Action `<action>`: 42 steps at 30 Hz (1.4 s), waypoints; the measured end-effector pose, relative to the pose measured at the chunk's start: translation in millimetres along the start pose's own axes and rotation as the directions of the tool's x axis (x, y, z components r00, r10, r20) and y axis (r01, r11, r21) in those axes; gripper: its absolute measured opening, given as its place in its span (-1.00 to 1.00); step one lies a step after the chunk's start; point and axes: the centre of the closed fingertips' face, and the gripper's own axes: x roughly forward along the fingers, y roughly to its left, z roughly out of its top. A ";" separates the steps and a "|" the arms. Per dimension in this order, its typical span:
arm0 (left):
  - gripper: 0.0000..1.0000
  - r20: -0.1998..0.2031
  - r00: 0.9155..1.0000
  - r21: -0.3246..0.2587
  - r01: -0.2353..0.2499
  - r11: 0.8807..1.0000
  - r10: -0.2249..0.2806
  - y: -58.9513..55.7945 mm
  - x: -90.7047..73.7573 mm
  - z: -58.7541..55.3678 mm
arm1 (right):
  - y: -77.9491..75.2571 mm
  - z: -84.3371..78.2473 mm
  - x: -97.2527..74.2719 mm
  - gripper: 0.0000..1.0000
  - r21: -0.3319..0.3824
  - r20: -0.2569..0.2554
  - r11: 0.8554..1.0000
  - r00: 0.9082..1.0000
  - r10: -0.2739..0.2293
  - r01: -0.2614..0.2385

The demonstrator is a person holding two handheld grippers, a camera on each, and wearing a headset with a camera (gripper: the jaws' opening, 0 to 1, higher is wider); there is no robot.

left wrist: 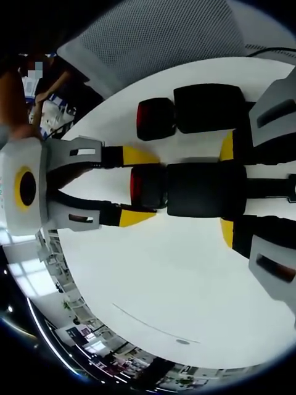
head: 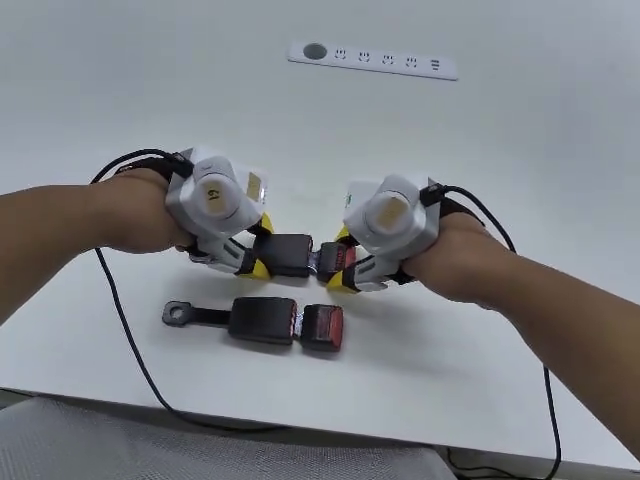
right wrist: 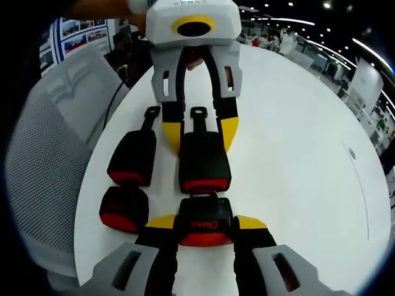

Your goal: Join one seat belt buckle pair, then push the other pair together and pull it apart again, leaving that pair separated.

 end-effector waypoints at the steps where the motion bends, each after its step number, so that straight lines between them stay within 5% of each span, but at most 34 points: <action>1: -0.39 0.001 1.000 -0.001 0.003 1.000 -0.003 0.3 0.2 -0.3 | 0.1 0.8 0.4 -0.40 -0.001 -0.003 1.000 1.000 0.002 -0.002; 27: -0.37 0.006 1.000 -0.013 0.005 1.000 -0.004 0.8 0.3 -1.2 | 1.7 0.6 -1.8 -0.37 -0.015 -0.011 1.000 1.000 0.002 -0.003; 42: -0.37 0.015 1.000 -0.022 0.003 1.000 -0.003 1.6 0.6 -1.7 | -2.4 -14.4 -9.2 -0.36 -0.011 -0.016 1.000 1.000 0.010 -0.010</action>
